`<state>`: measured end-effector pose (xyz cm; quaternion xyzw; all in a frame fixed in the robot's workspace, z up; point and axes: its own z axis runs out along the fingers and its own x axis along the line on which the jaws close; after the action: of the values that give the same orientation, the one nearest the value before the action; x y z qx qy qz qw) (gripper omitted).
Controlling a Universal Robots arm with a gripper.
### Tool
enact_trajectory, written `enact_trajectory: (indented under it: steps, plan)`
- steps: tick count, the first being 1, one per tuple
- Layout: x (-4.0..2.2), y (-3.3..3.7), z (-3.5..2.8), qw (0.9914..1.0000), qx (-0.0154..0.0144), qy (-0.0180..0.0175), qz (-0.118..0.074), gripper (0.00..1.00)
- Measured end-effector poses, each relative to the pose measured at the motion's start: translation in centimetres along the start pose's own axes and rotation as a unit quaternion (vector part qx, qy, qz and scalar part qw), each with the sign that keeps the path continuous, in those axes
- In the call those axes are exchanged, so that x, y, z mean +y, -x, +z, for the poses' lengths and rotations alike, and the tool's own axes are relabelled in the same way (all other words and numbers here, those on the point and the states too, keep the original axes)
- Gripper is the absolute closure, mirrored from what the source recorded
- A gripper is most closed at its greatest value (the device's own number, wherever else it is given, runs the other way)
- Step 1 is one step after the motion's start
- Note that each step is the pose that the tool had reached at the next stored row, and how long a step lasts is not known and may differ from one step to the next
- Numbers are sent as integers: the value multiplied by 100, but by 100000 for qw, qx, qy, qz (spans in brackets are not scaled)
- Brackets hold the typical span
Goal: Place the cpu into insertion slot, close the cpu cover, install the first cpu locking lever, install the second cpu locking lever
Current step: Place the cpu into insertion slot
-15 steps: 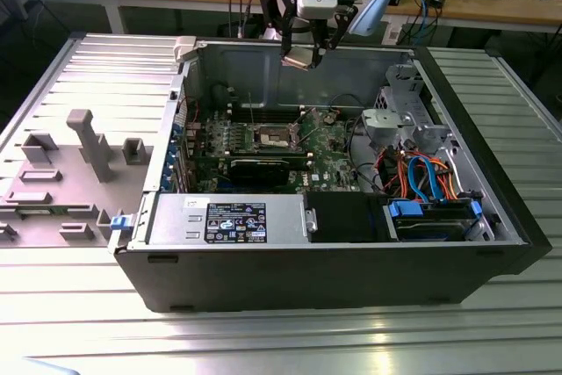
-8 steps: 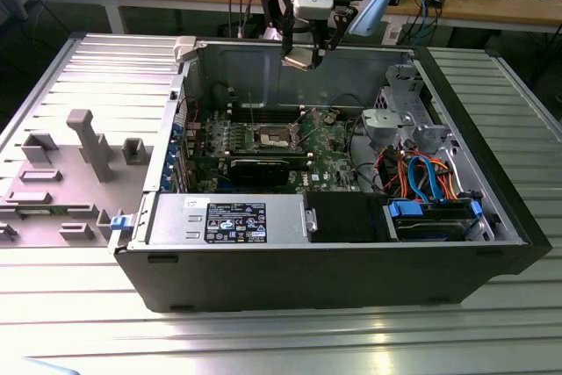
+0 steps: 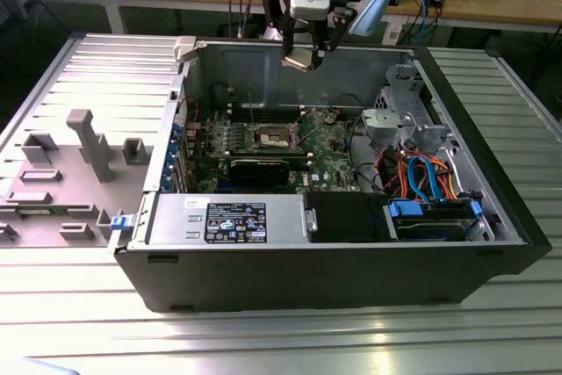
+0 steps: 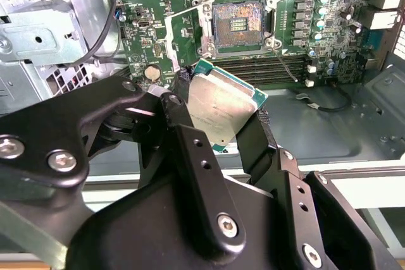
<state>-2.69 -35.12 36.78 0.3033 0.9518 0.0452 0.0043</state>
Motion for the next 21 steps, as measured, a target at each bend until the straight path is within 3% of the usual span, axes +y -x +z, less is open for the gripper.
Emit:
enact_trajectory:
  steps: [10, 21]
  plan:
    - [0, 0, 0, 100000, -8, 3, 112, 46]
    - [0, 0, 0, 99985, -155, 33, 1752, 46]
